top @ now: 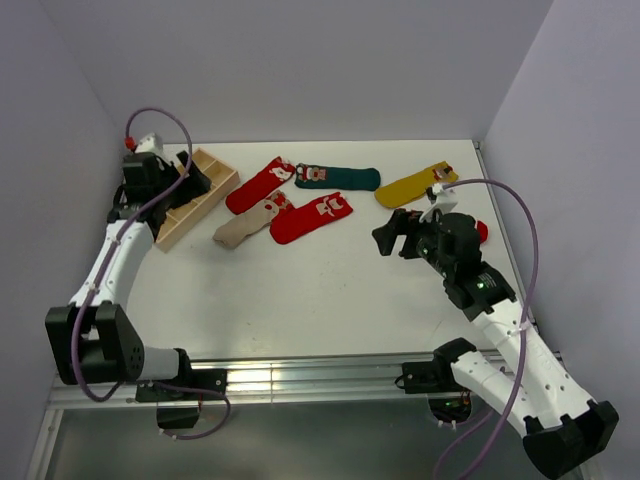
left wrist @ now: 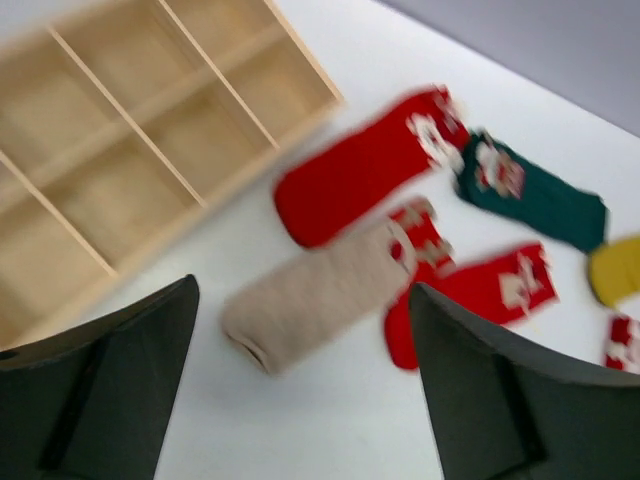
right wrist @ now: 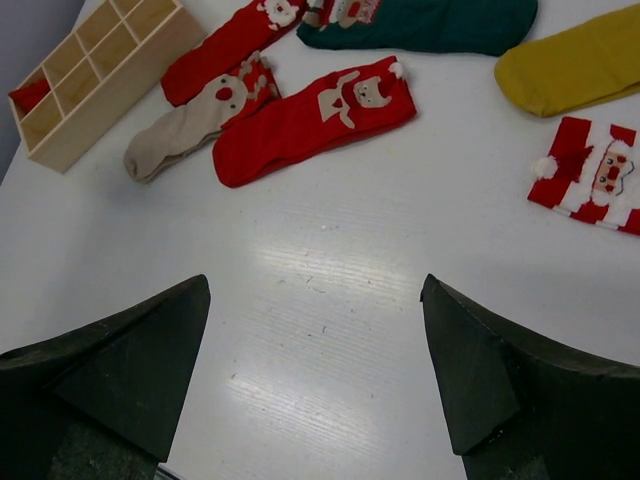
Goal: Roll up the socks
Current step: Place the sock in the storage box, then adjust the sock at the center of the board.
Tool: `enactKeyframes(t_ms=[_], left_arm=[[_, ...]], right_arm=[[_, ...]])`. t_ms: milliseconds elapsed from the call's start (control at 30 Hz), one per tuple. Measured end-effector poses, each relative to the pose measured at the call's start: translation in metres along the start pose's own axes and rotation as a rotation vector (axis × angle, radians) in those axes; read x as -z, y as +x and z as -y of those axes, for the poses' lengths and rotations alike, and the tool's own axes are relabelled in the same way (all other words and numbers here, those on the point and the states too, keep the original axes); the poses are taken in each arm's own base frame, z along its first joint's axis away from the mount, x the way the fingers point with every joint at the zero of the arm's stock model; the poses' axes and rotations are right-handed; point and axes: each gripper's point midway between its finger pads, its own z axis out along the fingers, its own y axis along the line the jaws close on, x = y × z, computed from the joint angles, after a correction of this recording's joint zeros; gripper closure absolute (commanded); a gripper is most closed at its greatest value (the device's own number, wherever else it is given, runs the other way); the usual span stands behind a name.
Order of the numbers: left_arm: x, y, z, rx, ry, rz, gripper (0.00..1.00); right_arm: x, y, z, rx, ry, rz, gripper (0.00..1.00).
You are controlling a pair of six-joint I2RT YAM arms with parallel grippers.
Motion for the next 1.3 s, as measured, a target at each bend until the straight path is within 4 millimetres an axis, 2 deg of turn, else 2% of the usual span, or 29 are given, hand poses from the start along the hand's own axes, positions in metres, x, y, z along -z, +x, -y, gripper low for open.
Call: enactKeyframes(t_ms=[67, 200, 433, 533, 600, 767, 900, 1033, 1300], left_arm=[[0.015, 0.028, 0.018, 0.016, 0.05, -0.038, 0.03], [0.039, 0.06, 0.023, 0.046, 0.081, -0.075, 0.01], [0.087, 0.084, 0.016, 0.008, 0.105, -0.031, 0.03], [0.092, 0.092, 0.017, -0.023, 0.1, -0.03, 0.03], [0.091, 0.101, 0.019, -0.05, 0.097, -0.05, 0.03], [0.09, 0.11, 0.02, -0.081, 0.089, -0.072, 0.04], [0.085, 0.116, 0.017, -0.087, 0.072, -0.095, 0.04], [0.083, 0.12, 0.015, -0.094, 0.065, -0.108, 0.04], [0.083, 0.121, 0.015, -0.095, 0.064, -0.111, 0.04]], right_arm=[[-0.006, 0.003, 0.003, -0.024, 0.021, -0.021, 0.07], [-0.023, 0.012, 0.014, -0.058, 0.092, -0.076, 0.07], [-0.066, 0.043, 0.047, -0.114, 0.265, -0.231, 0.08], [-0.09, 0.05, 0.074, -0.164, 0.35, -0.284, 0.09], [-0.108, 0.052, 0.098, -0.201, 0.417, -0.313, 0.11], [-0.158, 0.04, 0.152, -0.269, 0.524, -0.341, 0.11], [-0.188, 0.036, 0.177, -0.299, 0.553, -0.368, 0.12], [-0.202, 0.047, 0.181, -0.324, 0.534, -0.427, 0.15], [-0.19, 0.102, 0.154, -0.346, 0.468, -0.613, 0.17]])
